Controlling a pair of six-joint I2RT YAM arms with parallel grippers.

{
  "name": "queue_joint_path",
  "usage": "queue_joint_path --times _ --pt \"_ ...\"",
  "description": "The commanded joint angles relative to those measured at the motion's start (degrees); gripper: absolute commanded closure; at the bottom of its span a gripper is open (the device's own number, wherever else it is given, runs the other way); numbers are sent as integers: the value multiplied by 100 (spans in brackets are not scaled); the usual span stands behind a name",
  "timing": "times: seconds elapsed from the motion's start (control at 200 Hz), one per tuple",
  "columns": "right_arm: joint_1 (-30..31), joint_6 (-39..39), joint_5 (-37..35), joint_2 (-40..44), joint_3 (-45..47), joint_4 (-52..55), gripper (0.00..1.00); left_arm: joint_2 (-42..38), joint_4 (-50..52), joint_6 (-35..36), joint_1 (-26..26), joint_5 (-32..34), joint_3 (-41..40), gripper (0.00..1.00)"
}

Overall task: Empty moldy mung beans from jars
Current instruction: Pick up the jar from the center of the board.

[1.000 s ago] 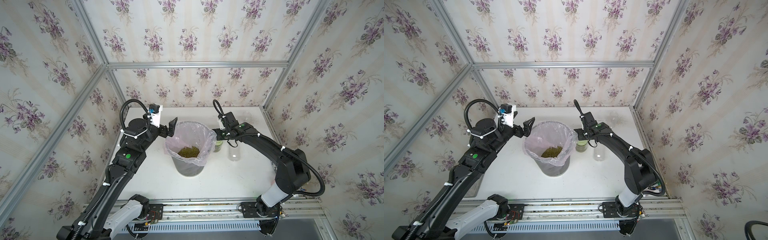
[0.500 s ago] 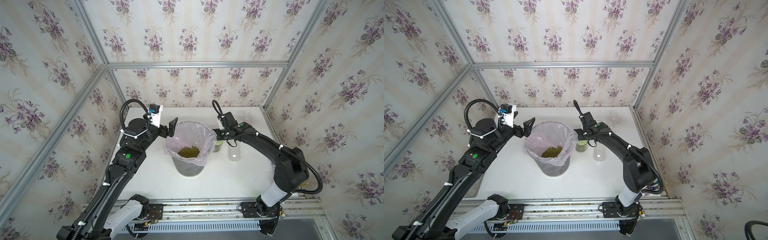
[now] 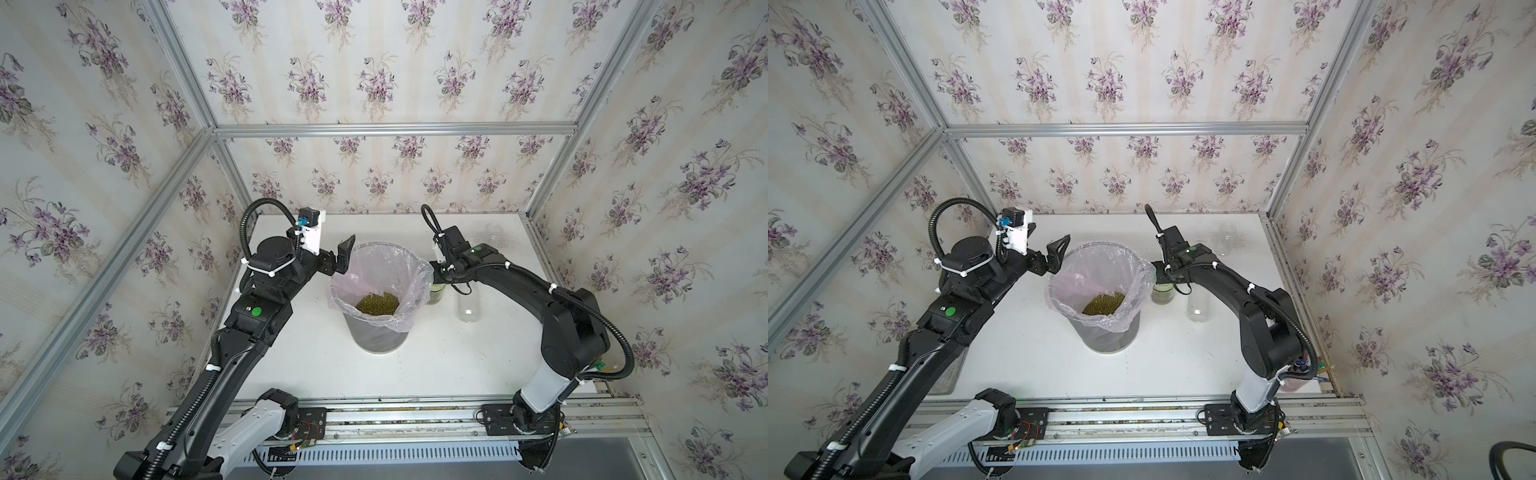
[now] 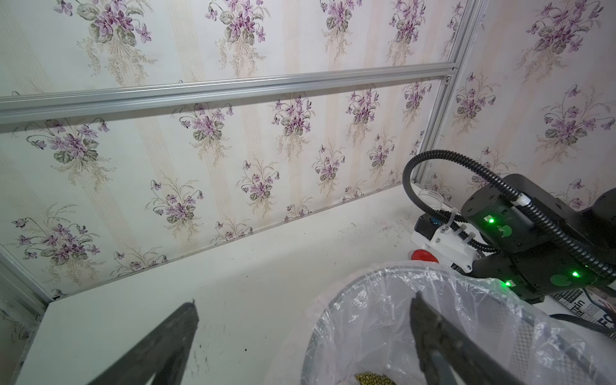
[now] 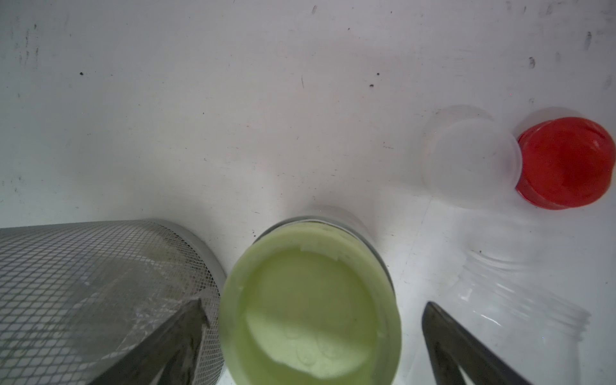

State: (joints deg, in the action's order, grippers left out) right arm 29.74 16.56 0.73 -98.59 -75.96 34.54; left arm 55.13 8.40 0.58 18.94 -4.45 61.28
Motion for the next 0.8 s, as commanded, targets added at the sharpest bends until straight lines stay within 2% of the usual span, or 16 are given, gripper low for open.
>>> queue_joint_path --times 0.0,0.4,0.605,0.799 --pt "23 58 41 -72 -29 56 0 -37 -127 -83 -9 -26 2 0" --pt "66 102 -115 -353 -89 94 1 -73 -124 -81 -19 10 8 0" --pt "62 102 -178 -416 -91 129 7 -82 -123 -98 -23 -1 16 0" --pt "63 67 -178 -469 -127 169 8 -86 -120 -97 -31 4 13 0"
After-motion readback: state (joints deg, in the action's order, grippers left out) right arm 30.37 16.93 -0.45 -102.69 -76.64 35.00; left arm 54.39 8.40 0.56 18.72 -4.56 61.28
